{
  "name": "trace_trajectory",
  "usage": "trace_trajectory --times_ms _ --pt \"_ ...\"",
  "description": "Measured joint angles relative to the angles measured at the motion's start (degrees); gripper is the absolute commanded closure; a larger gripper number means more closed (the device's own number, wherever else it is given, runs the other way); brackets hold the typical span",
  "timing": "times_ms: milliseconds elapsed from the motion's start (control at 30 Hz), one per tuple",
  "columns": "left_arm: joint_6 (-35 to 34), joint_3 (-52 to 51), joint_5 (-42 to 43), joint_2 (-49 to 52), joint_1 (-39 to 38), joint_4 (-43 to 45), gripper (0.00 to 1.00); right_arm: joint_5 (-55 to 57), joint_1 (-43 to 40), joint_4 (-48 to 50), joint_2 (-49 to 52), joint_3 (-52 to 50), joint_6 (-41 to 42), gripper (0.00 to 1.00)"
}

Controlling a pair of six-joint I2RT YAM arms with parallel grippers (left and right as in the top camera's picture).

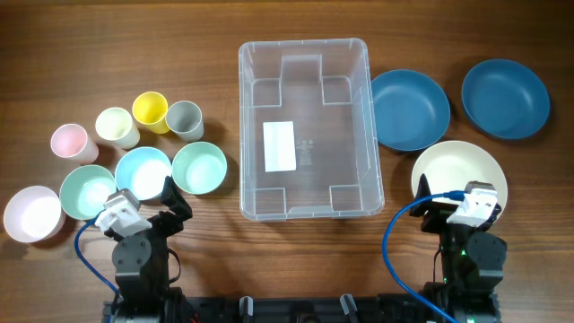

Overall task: Pack container
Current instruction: 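Move the right gripper toward the cream bowl on the right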

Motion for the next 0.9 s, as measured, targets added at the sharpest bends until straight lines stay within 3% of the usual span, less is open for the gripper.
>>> trace_trajectory --times_ms 200,467,633,733,900 --pt "0.0 0.0 0.0 0.0 0.0 0.0 0.0 -0.7 0.0 0.0 0.0 0.0 0.5 0.0" --pt "0.0 0.0 0.0 0.0 0.0 0.0 0.0 -7.1 0.0 0.0 0.0 0.0 20.9 0.0" --pt "0.0 0.0 0.0 0.0 0.0 0.0 0.0 -11.6 0.0 1.2 0.4 0.6 24.2 0.0" --pt "0.0 0.0 0.0 0.0 0.0 0.0 0.0 -12.2 0.0 0.8 4.3 4.3 25.0 0.0" --pt "0.0 0.0 0.0 0.0 0.0 0.0 0.0 -10.5 0.0 -5.3 21.0 20.9 25.0 0.0"
